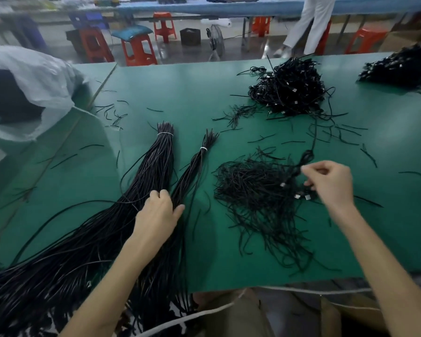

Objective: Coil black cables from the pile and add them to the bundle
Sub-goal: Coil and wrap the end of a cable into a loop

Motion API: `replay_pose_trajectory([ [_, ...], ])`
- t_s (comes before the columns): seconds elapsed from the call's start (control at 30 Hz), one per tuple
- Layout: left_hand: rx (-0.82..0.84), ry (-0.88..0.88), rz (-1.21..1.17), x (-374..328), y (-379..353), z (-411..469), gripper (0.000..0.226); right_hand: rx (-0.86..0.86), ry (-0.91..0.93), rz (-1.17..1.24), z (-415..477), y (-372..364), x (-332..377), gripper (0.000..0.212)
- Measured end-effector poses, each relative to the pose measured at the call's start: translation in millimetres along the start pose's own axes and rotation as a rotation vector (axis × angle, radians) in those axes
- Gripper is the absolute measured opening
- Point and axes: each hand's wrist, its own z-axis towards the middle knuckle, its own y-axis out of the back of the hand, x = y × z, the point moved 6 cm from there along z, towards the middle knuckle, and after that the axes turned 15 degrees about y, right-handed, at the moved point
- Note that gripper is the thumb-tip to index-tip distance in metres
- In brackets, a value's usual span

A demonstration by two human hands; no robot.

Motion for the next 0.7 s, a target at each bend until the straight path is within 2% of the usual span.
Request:
replay_pose_trajectory([
  [0.07,-0.005,-0.020,0.006,1,-8,-2,0.041,-0.031,-0.107,-0.035,13,13,-29,0.014],
  [0.13,-0.082,-0.078,-0.054,-3,-6,-7,0.038,-0.040,-0.212,-0.024,18,20,-55,0.026],
  [0.23,-0.135,-0.145,-0.021,-8,-5,-6,0.037,0.002,-0.279,-0.081,12,18,-68,0.049],
  [0.3,-0.086,-0.117,0.018,-6,-8,-1,0.035,0.045,-0.222,-0.213,4,11,-59,0.058],
  [0.4,-0.069,-0.098,0.009,-8,-8,2,0.020,0.107,-0.056,-0.277,-14,-13,-28,0.051],
  [0.53,-0.056,-0.062,-0.045,-8,-5,7,0.008,0.300,0.154,-0.215,-43,-74,25,0.037],
  [0.7,-0.023,-0.070,-0.151,6,-9,9,0.015,0.637,0.304,-0.080,-86,-160,72,0.033],
])
